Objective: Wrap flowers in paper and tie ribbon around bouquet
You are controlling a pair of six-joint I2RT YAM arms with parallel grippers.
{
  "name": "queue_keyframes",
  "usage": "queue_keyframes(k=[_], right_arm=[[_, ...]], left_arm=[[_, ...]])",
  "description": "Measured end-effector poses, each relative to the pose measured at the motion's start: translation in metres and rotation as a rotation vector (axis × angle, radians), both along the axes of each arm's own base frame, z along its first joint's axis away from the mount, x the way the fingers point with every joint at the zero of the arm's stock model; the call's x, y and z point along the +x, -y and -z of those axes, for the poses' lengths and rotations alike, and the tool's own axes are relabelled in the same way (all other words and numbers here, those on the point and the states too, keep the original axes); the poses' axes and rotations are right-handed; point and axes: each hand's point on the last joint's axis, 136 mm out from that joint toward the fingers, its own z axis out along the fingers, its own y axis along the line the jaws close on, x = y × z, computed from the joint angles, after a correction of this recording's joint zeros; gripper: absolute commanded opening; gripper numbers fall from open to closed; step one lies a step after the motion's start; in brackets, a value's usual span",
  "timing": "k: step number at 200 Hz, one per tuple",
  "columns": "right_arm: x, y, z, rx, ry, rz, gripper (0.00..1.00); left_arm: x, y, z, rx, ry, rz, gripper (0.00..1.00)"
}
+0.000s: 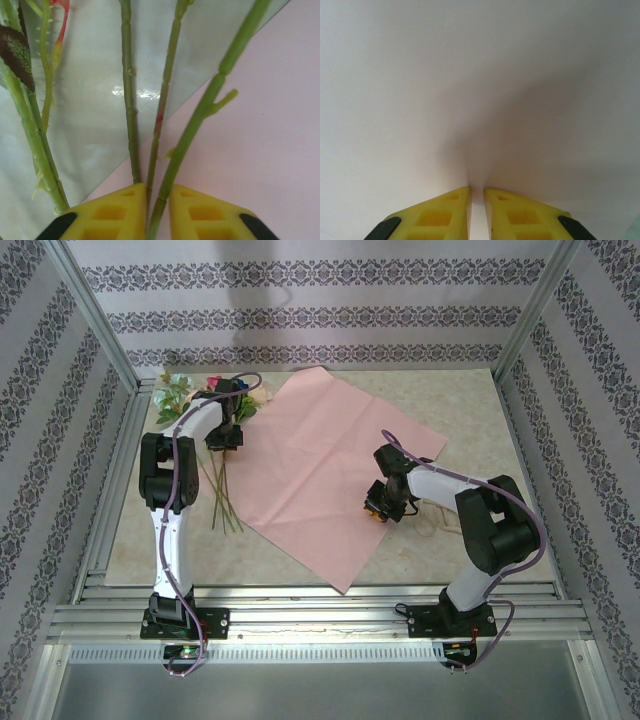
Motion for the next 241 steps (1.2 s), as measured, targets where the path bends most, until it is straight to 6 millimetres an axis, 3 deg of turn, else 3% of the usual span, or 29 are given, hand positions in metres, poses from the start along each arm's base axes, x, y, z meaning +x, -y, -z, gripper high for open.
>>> queue_keyframes(k=[94, 184, 216, 241], right_arm=[[0.000, 0.000, 0.000, -0.001, 0.000, 0.000, 0.18], [0.000, 0.000, 0.000, -0.001, -0.001, 0.000, 0.18], [0.000, 0.000, 0.000, -0.001, -0.001, 0.000, 0.17], [-0.001, 0.000, 0.001, 0.001, -0.001, 0.000, 0.17]], left_arm=[[0.001, 0.000, -0.007, 0.044, 0.012, 0.024, 0.00], [0.009, 0.010, -0.080, -0.034, 0.133, -0.022, 0.00], [0.011, 0.047, -0.103, -0.237, 0.186, -0.039, 0.00], [0.025, 0.115, -0.120, -0.452, 0.258, -0.001, 0.00]])
